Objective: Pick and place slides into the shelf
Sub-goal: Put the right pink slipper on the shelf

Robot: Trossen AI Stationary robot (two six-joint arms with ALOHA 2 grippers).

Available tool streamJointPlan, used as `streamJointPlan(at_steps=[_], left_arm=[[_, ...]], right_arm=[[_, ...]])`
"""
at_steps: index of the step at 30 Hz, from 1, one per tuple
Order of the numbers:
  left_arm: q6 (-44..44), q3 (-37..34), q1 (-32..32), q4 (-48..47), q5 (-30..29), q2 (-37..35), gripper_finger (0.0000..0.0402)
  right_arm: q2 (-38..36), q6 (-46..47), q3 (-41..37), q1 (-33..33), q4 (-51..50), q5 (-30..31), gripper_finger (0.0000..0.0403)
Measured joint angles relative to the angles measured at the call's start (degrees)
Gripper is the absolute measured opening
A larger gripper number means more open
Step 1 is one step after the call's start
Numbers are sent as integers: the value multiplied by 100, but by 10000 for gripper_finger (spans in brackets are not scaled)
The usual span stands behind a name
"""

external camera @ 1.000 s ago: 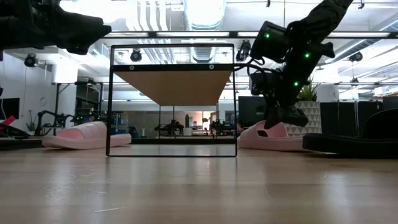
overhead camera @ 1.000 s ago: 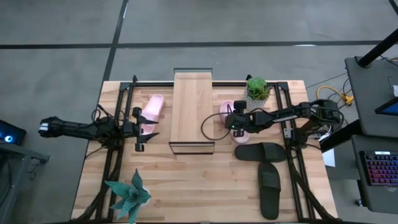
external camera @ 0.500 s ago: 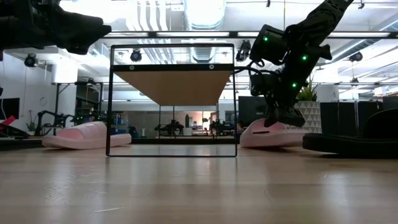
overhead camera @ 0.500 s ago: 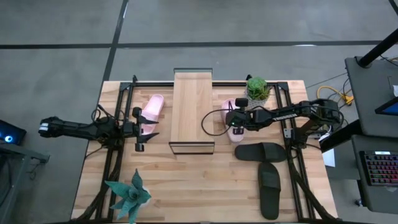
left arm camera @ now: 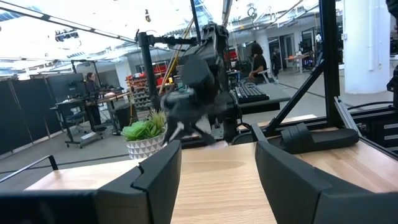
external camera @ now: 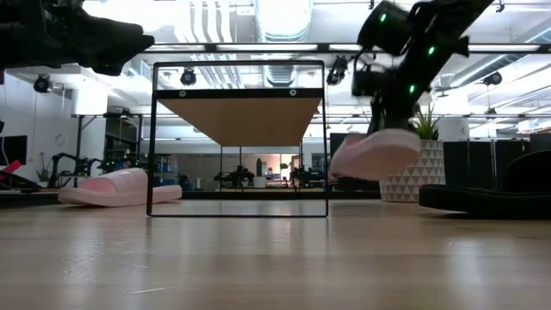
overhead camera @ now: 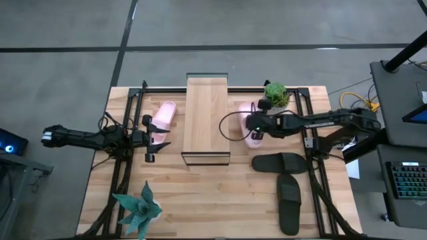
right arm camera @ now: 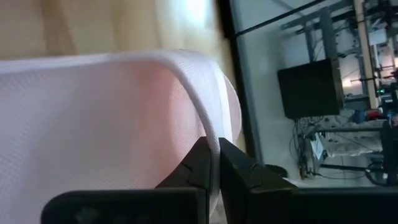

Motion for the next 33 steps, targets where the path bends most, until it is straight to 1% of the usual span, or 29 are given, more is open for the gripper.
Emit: streamJointPlan(at_steps=[10, 12, 16, 20, 22, 27, 33], left_arm=[[0, 0, -1, 2, 2, -2, 193], [0, 0, -1, 3, 0, 0, 193], [4, 0, -1, 4, 2, -3, 193], [4, 1, -1, 7, 1, -19, 193], [4, 1, -1, 10, 2, -21, 193], [5, 0, -1, 45, 2, -17, 193], [8, 1, 1, 50, 2, -13, 193]], right_arm=[[-1668, -245, 9, 290, -130, -128, 9], [-1939, -280, 9, 308, -108, -422, 9], [-2340, -290, 9, 306, 161, -1330, 9], [-2509, -594, 9, 308, 609, -2192, 9], [-2516, -848, 9, 308, 887, -2511, 9], [-2379, -1410, 11, 306, 1497, -3085, 9], [-2014, -2179, 11, 306, 2224, -3722, 9]])
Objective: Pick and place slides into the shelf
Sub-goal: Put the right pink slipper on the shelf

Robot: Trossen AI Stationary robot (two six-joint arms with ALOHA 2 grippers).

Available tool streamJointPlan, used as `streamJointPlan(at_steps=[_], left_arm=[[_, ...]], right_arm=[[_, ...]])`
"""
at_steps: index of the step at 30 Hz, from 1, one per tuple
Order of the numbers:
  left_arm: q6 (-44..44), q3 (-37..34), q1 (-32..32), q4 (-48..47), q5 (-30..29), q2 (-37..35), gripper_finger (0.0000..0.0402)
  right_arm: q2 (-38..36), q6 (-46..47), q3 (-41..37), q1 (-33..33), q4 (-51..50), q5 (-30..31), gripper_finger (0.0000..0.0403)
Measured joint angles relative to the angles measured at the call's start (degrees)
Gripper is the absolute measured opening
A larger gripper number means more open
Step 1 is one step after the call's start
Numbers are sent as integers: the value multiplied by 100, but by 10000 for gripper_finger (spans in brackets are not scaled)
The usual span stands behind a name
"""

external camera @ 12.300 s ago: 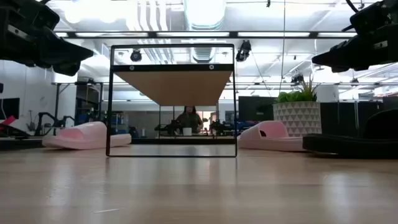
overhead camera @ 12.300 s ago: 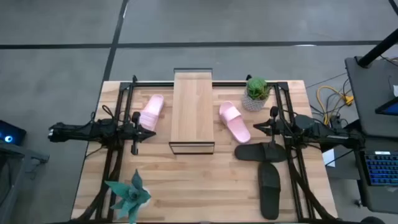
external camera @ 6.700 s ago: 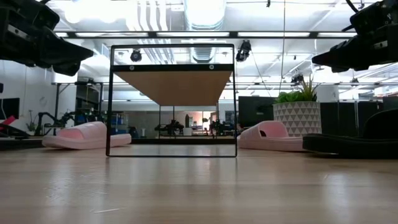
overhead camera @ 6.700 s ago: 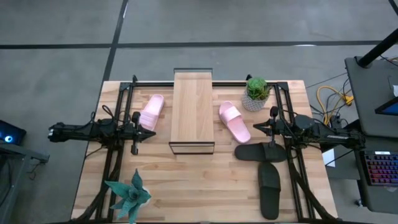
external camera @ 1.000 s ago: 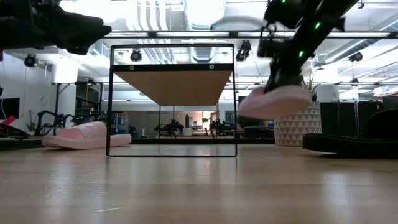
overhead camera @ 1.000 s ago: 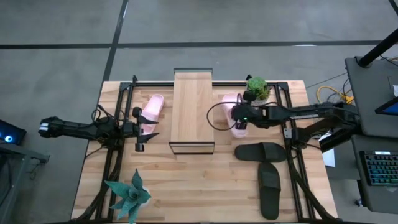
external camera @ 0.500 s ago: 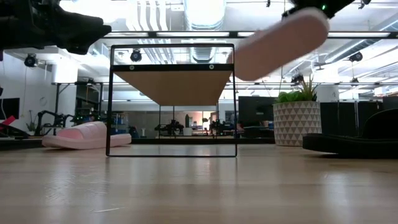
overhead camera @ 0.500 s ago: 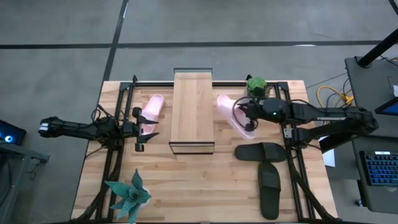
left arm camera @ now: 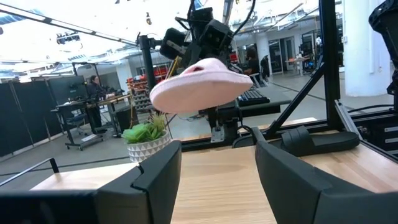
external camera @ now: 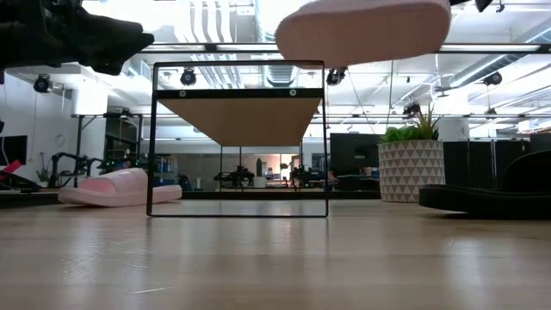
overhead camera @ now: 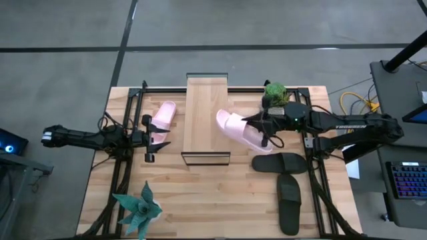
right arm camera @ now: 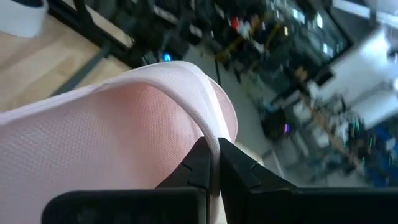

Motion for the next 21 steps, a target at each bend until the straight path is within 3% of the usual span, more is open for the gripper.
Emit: streamJointPlan(at_steps=[5, 11, 17, 21], left_arm=[[-1, 1, 0, -2, 0, -6, 193], [-1, 1, 0, -3, 0, -42, 193], [-1, 1, 0, -4, 0, -42, 193], [-3, 1, 0, -4, 0, -48, 193]], right_arm=[[397, -749, 0, 0, 653, -371, 9], [876, -1304, 383, -2, 641, -497, 9], [1491, -1720, 1393, -75, -286, -1322, 9], [2071, -2007, 2184, -180, -1008, -1431, 9]])
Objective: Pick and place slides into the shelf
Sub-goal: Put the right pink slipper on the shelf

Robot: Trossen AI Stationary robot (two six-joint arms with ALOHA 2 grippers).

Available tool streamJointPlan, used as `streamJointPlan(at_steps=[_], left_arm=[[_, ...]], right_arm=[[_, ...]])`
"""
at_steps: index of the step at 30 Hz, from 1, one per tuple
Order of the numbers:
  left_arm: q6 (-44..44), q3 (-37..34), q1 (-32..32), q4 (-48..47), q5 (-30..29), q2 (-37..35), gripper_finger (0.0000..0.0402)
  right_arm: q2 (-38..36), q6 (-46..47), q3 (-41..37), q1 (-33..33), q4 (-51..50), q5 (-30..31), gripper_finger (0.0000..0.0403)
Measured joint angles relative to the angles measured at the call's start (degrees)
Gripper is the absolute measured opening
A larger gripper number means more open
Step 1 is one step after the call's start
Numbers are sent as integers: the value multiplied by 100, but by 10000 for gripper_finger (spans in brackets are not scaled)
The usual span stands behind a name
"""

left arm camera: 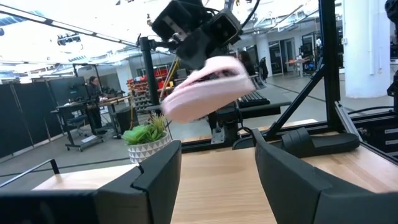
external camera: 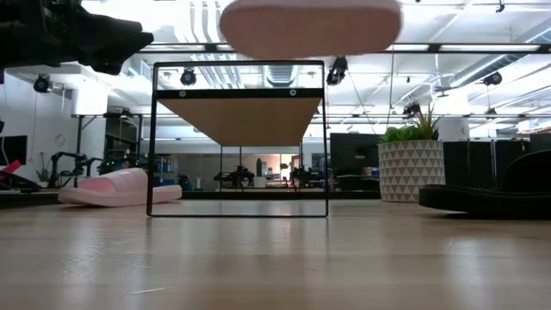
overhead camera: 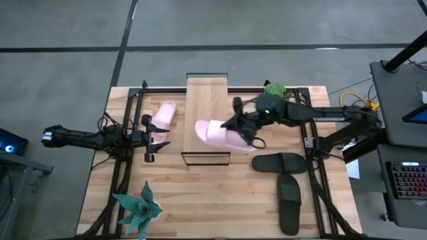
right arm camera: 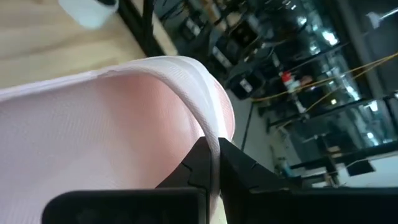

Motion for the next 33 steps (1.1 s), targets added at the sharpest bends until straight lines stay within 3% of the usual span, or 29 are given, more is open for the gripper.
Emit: streamJointPlan(at_steps=[6, 13, 21, 33], left_arm=[[-2, -2, -2, -4, 0, -68, 193], [-7, -2, -1, -52, 0, -209, 193], [-7, -1, -1, -52, 0, -244, 193], [-4, 0, 0, -50, 0, -254, 193]], right_arm=[[815, -743, 794, -52, -314, -4, 9], [1469, -1316, 1152, -58, -333, -33, 9], [1711, -1573, 1266, -60, -316, -65, 9], [1805, -1797, 1273, -78, -246, -617, 9]])
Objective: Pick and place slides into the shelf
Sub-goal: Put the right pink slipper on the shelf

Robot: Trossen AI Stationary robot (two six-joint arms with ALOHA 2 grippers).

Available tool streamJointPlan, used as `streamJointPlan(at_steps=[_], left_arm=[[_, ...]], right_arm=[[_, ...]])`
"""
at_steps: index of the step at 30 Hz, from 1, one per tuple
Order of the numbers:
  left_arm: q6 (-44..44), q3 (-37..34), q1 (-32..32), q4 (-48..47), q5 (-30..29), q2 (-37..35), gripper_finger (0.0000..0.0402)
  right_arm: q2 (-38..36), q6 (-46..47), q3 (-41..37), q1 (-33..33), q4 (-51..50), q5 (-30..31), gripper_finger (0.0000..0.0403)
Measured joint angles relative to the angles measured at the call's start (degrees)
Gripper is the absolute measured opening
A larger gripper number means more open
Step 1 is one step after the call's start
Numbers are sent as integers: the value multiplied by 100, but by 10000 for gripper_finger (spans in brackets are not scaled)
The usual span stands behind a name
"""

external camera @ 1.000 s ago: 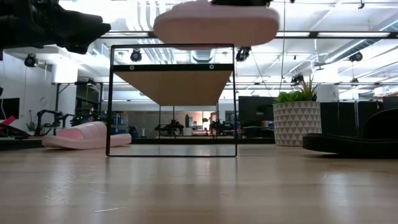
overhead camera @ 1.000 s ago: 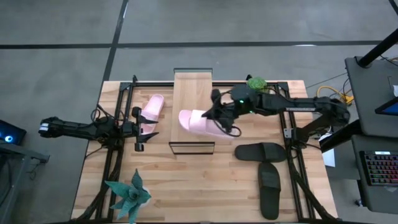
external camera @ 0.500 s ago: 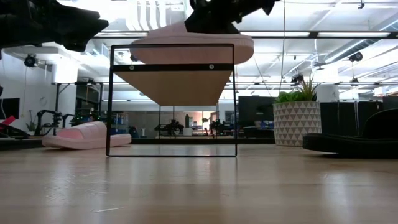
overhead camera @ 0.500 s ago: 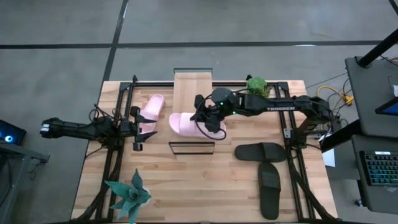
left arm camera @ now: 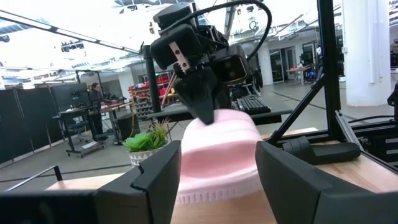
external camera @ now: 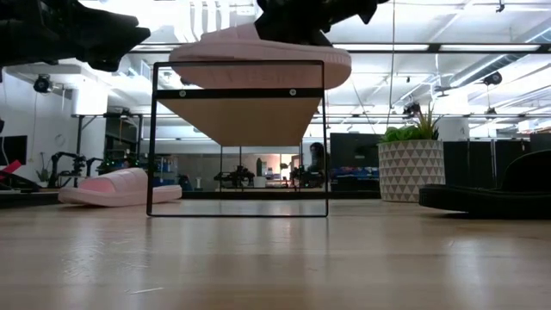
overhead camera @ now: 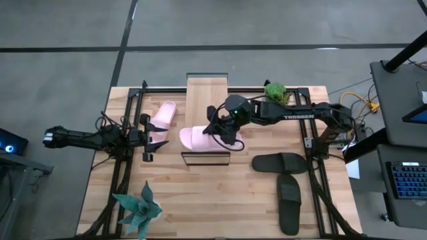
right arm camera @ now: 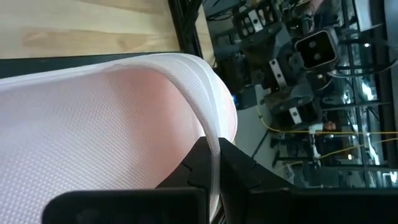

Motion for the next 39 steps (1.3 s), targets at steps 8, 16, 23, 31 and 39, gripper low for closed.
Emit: streamJointPlan(at_steps=[8, 16, 23, 31, 39], left_arm=[[2, -1, -2, 8, 0, 3, 193], [4, 0, -1, 2, 0, 2, 193], [4, -1, 0, 8, 0, 5, 193], [4, -2, 0, 7, 0, 10, 193], [7, 0, -2, 4, -2, 13, 193]], right_arm=[[140, -37, -8, -76, 219, 5, 9], [182, 1, -22, -70, 194, -198, 9], [499, -4, 20, -79, 341, -163, 9], [511, -61, 39, -92, 507, -124, 9], [533, -126, 37, -92, 540, -122, 9]])
